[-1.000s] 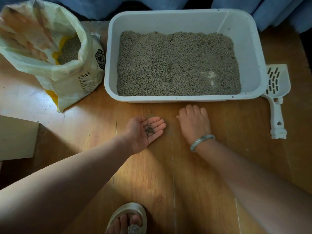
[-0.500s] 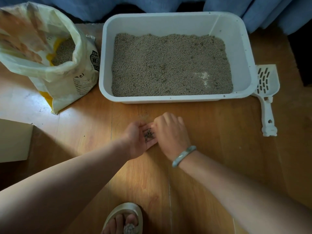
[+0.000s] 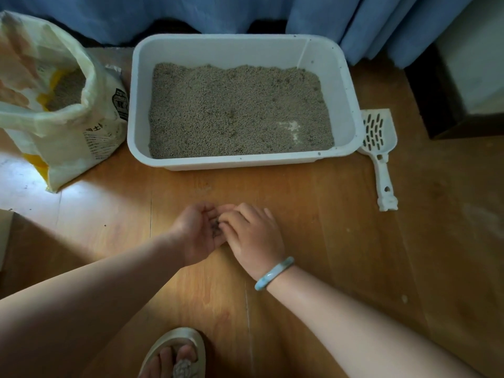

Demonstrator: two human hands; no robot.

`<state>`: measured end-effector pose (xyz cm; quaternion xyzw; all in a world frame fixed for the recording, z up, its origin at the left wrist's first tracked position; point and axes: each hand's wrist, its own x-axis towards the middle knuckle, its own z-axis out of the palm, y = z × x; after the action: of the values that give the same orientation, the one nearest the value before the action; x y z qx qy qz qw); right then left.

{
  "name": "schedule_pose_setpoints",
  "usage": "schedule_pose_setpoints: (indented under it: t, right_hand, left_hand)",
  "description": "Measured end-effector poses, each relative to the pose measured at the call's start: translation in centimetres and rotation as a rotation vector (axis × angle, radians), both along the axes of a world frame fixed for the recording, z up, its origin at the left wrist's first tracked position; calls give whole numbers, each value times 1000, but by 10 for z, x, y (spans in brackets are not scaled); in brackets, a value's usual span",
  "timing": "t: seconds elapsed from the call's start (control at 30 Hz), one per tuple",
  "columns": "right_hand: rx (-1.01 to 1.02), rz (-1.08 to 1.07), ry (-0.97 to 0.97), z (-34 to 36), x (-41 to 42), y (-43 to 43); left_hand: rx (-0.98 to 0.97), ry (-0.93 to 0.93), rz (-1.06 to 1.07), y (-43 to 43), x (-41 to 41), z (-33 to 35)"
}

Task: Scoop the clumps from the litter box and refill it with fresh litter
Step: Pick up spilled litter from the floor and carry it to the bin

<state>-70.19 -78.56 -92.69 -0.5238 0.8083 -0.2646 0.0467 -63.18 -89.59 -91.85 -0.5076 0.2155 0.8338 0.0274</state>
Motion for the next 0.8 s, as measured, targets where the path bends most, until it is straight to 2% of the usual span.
schedule_pose_setpoints:
  t: [0.13, 0.2, 0.33, 0.47, 0.7, 0.8]
  right_hand:
    - [16, -195, -212, -11, -22, 27]
    - [41, -256, -234, -24, -37, 47]
    - [167, -132, -155, -40, -45, 77]
    - [193, 37, -36, -41, -32, 79]
    - [172, 45, 77, -44, -22, 67]
    - [151, 117, 162, -43, -23, 62]
  left_hand:
    - [41, 1, 55, -3, 0, 4]
    - [32, -13, 74, -7, 4, 3]
    - [23, -30, 101, -13, 10, 4]
    - [16, -40, 108, -13, 10, 5]
    - [15, -29, 95, -11, 6, 7]
    - [20, -22, 98, -9, 5, 8]
